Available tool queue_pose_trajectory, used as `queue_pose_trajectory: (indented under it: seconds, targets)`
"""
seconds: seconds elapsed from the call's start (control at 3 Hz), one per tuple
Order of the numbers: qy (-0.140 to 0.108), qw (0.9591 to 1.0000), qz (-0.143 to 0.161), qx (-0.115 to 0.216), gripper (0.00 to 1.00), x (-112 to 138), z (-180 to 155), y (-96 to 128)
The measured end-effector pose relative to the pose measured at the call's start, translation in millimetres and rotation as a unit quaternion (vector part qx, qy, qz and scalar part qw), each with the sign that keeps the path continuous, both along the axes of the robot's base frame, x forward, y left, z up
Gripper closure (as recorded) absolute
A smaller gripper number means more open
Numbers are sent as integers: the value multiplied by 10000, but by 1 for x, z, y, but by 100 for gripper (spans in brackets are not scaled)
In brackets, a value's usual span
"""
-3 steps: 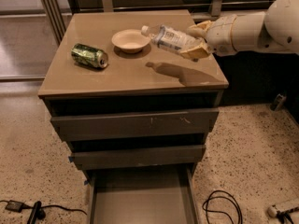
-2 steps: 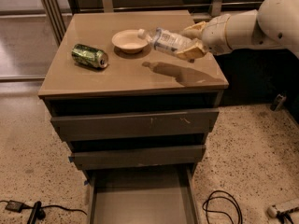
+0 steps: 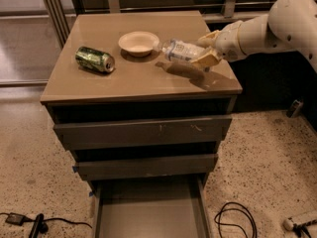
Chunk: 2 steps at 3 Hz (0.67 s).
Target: Pick blue plastic bottle from bottom drawer and place on counter
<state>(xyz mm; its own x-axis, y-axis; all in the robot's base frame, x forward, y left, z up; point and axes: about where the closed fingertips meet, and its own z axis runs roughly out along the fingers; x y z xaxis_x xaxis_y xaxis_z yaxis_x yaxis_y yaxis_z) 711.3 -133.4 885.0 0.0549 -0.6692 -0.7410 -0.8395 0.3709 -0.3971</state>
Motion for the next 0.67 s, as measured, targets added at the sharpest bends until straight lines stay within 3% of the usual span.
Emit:
queue_pose_trajectory:
  seconds: [0.67]
  targets:
    - [322,9992,-212,-109,100,12,-29,-23]
